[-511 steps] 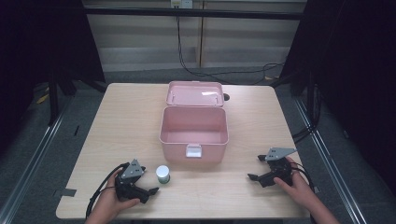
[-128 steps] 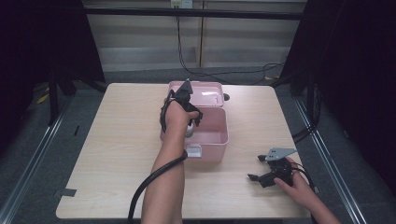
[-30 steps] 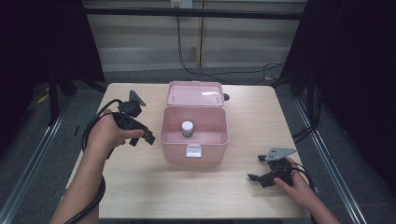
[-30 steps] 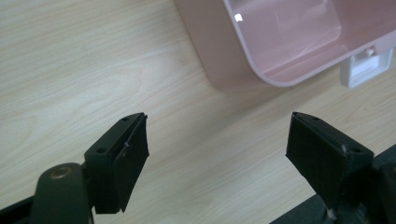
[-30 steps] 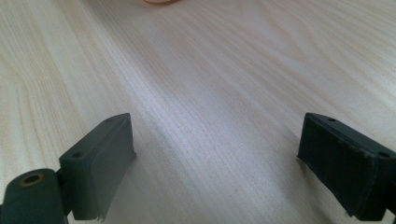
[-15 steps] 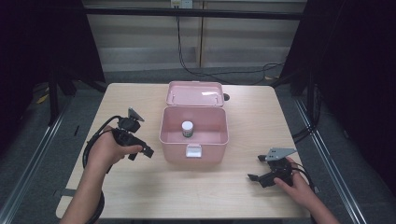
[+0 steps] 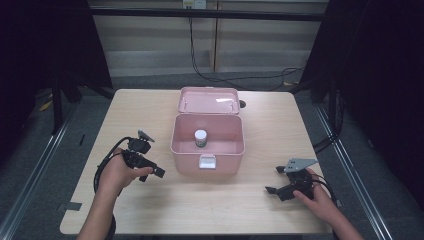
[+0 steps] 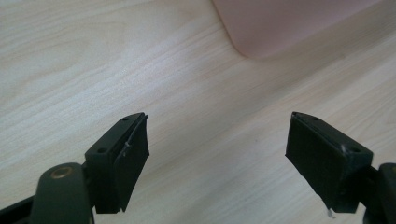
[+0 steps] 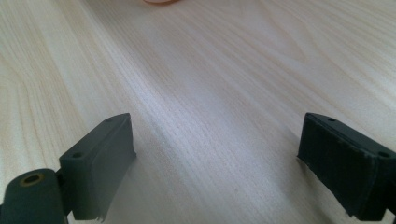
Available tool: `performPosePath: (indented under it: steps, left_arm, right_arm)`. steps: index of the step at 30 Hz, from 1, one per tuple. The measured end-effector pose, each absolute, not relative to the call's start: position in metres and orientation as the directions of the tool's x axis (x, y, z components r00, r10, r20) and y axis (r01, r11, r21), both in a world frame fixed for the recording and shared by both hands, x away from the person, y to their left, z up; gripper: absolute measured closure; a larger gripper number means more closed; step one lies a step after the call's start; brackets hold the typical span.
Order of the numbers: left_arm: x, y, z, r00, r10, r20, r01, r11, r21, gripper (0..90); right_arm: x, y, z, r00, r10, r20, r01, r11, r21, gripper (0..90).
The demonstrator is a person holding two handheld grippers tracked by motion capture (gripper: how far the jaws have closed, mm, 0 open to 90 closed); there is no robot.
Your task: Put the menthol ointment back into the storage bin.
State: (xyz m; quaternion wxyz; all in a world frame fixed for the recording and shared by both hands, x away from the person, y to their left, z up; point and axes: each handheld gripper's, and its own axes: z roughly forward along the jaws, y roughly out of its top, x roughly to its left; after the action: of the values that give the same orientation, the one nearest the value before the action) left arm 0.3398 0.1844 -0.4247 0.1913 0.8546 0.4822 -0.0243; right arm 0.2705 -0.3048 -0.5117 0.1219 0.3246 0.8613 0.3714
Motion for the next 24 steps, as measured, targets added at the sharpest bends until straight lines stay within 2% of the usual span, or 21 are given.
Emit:
performPosePath:
  steps: [7,16,24]
  left_arm:
    - [0.334,0.184,-0.445,0.538,0.808,-0.239,0.832,-0.462,0.307,20.6]
    - [0.325,0.185,-0.46,0.566,0.796,-0.215,0.798,-0.465,0.382,20.6]
    - [0.32,0.186,-0.469,0.585,0.789,-0.188,0.784,-0.49,0.382,20.7]
  right_arm:
    - [0.271,-0.305,-0.512,-0.76,0.649,0.031,0.469,0.514,0.719,10.0]
    - [0.271,-0.305,-0.512,-0.76,0.65,0.031,0.469,0.514,0.719,10.0]
    - [0.271,-0.305,-0.512,-0.76,0.649,0.031,0.468,0.514,0.719,10.0]
